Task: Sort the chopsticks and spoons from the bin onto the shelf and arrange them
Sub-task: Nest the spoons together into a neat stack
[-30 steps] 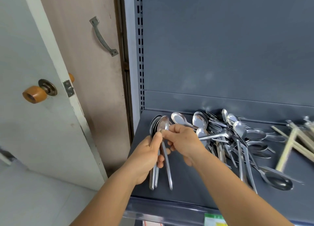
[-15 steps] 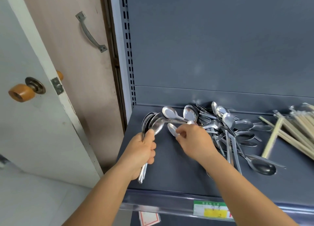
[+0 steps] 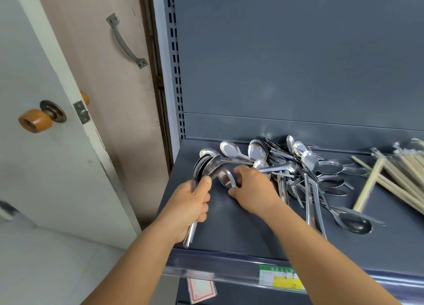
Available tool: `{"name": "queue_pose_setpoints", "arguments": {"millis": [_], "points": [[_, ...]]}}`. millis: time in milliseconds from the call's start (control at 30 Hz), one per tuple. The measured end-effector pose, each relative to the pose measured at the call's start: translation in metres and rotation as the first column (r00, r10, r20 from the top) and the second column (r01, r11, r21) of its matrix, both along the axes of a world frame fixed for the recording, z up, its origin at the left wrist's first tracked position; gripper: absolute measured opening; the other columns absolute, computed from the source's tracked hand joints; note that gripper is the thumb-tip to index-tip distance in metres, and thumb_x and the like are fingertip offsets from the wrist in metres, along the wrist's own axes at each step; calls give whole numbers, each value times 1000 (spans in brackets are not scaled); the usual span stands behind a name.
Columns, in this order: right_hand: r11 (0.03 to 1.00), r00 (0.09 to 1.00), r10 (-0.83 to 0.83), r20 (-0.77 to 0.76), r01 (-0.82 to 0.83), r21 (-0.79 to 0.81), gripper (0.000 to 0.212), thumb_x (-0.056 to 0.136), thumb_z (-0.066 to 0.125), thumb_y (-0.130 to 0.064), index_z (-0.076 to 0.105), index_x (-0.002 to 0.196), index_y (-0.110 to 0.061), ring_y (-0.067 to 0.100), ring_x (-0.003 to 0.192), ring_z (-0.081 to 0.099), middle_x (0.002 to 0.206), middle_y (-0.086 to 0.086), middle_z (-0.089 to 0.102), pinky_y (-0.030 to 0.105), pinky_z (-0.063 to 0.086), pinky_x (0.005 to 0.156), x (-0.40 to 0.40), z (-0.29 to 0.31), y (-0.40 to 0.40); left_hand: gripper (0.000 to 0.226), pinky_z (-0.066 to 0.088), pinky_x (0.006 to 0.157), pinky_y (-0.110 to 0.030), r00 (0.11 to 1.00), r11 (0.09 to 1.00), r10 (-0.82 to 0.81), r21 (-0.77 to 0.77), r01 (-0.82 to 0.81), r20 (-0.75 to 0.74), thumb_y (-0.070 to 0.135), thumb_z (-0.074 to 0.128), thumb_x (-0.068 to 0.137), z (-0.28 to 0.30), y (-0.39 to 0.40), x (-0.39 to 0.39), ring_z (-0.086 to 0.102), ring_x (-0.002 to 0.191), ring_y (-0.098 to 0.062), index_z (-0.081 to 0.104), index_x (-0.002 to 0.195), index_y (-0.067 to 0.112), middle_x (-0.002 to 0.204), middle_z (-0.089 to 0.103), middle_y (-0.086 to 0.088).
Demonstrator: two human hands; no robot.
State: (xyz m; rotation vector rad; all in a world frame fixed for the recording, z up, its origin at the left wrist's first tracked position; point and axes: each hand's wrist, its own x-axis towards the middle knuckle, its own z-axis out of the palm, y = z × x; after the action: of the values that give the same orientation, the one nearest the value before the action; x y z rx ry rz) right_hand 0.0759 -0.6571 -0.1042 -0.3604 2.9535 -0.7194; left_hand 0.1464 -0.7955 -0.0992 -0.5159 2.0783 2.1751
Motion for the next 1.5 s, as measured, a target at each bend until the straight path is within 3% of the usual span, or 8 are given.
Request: {"name": "queue_pose_setpoints", "arguments": {"millis": [233, 367, 467, 567, 767, 1100, 1267, 1500], "points": [[999, 1000, -12, -15, 11, -48, 25, 87, 57, -37, 48, 94, -16, 25, 87, 53, 105, 11, 58, 28, 36, 68, -6, -5, -14, 29, 26, 45, -24, 998, 998, 69, 14, -69, 9, 33, 40, 101, 1, -8, 4, 28, 52, -12, 51, 89, 9, 65, 39, 0], [1000, 1000, -22, 17, 23, -18, 34, 86, 59, -32, 50, 111, -11, 30, 102, 57, 113, 9, 56, 32, 42, 75, -10, -3, -21, 28, 25, 45, -24, 996, 996, 82, 21, -83, 24, 34, 40, 101, 2, -10, 5, 27, 52, -12, 49, 87, 11, 64, 36, 1], [1000, 1000, -18, 7, 18, -23, 18, 89, 54, -34, 50, 83, -17, 28, 87, 57, 85, 1, 57, 29, 39, 68, -11, -3, -23, 28, 26, 44, -23, 994, 994, 100, 27, -101, 41, 35, 39, 101, 1, -13, 4, 26, 52, -12, 48, 88, 12, 64, 35, 1], [998, 999, -45, -12, 44, -52, 35, 93, 49, -36, 42, 64, -17, 25, 70, 48, 63, -1, 48, 29, 35, 63, -10, -1, -21, 28, 26, 43, -22, 987, 987, 148, 52, -151, 54, 34, 39, 101, -1, -15, 3, 27, 51, -11, 48, 89, 11, 66, 37, 0], [766, 962, 71, 263, 117, -633, 9, 86, 63, -18, 59, 81, -12, 11, 50, 46, 58, -3, 53, 23, 42, 51, 2, 20, -24, 30, 33, 42, -21, 986, 984, 150, 87, -155, 68, 35, 39, 101, 2, -16, -2, 35, 49, -10, 52, 91, 10, 67, 43, -2], [608, 956, 85, 281, 174, -775, 24, 84, 64, -6, 52, 103, -16, 8, 53, 56, 73, 1, 60, 19, 49, 51, 3, 21, -34, 46, 46, 58, -27, 998, 997, -32, -72, 35, 48, 48, 30, 100, 9, -10, -3, 49, 54, -13, 58, 90, 14, 60, 52, -3], [659, 974, 75, 215, 113, -744, 9, 90, 59, -11, 61, 81, -12, 10, 56, 60, 66, 2, 64, 22, 52, 56, 4, 17, -36, 45, 56, 83, -37, 999, 1000, -27, -5, 27, 28, 44, 29, 101, 7, -11, -5, 64, 77, -17, 61, 101, 14, 82, 66, -5], [812, 989, 68, 133, 23, -583, 12, 89, 56, -21, 63, 87, -12, 19, 64, 58, 70, 4, 63, 39, 53, 69, 3, 7, -42, 37, 46, 52, -30, 991, 989, -129, 74, 126, 43, 42, 32, 101, 7, -9, -5, 44, 49, -14, 52, 94, 11, 66, 48, -3]]}}
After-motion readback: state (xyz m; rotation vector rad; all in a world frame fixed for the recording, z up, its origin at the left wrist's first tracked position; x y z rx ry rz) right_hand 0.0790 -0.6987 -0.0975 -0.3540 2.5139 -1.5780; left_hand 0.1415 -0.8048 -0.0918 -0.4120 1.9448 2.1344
